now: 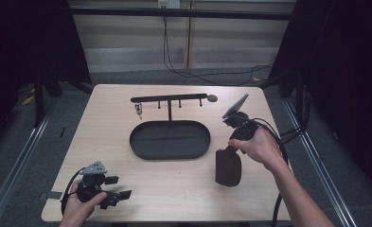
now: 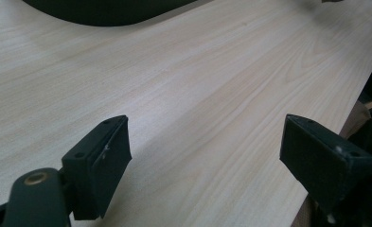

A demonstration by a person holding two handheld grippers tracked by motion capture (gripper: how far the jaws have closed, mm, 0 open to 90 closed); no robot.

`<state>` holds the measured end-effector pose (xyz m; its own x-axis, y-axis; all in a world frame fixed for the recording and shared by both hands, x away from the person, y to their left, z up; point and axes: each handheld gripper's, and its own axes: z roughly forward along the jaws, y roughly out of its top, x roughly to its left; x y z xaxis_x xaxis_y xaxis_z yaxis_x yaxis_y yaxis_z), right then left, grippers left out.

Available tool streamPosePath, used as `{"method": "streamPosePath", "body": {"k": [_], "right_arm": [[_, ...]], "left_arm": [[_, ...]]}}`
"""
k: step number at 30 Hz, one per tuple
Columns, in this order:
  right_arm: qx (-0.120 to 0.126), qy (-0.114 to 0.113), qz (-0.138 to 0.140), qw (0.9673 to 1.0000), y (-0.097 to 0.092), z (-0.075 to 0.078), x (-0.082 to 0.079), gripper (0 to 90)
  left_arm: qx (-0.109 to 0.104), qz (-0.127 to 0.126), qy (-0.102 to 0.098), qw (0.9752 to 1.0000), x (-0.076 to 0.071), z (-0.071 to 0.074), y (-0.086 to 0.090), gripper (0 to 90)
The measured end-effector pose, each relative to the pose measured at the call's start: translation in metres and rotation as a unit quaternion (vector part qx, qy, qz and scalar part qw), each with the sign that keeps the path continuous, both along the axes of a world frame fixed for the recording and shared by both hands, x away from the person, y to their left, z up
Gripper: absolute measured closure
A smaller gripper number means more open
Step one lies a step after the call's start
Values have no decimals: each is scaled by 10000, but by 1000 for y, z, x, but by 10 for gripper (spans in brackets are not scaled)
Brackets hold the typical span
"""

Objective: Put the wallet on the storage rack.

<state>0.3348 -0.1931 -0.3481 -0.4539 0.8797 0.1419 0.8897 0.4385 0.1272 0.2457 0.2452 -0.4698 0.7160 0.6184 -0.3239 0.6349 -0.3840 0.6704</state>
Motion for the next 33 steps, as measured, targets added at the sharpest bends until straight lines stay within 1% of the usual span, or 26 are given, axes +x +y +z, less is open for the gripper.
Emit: {"method": "streamPosePath", "body": {"k": [1, 2, 3, 4, 5, 6, 9, 11, 13, 15, 21, 27, 29, 33], "right_arm": [[19, -10, -31, 10000, 0, 2, 1, 813], [45, -31, -18, 10000, 0, 3, 1, 813], [42, -28, -3, 10000, 1, 5, 2, 813], [20, -11, -19, 10000, 1, 6, 3, 812], [13, -28, 4, 10000, 1, 7, 4, 813], [5, -17, 14, 10000, 2, 9, 6, 813], [-21, -16, 13, 10000, 4, 11, 8, 813], [14, -54, 3, 10000, 4, 15, 12, 813], [44, -71, 0, 10000, 4, 16, 13, 814], [47, -72, -17, 10000, 5, 18, 15, 813], [-10, -131, -54, 9999, 7, 24, 23, 813], [-15, -168, -53, 9998, 11, 28, 33, 814], [-26, -163, -63, 9998, 13, 28, 36, 814], [-11, -180, -69, 9998, 15, 28, 41, 813]], "left_arm": [[-21, -14, -31, 10000, 0, 0, 1, 169], [-86, -40, -22, 10000, -1, 0, 1, 165], [-115, -67, -13, 9999, -1, 1, 1, 162], [-113, -67, -74, 9999, -1, 1, 2, 162], [-150, -81, -87, 9998, -1, 1, 2, 162], [-175, -67, -74, 9998, -1, 2, 2, 162], [-117, -33, -59, 9999, 0, 1, 2, 162], [-106, -59, -57, 9999, 0, 1, 2, 162], [-77, -87, -55, 9999, 0, 1, 2, 162], [-52, -71, -60, 9999, 0, 1, 2, 162], [-5, -129, -48, 9999, 0, 0, 1, 163], [7, -138, -33, 9999, 0, 0, 1, 163], [5, -106, -34, 9999, 0, -1, 0, 163], [21, -120, -38, 9999, 0, 0, 0, 163]]}}
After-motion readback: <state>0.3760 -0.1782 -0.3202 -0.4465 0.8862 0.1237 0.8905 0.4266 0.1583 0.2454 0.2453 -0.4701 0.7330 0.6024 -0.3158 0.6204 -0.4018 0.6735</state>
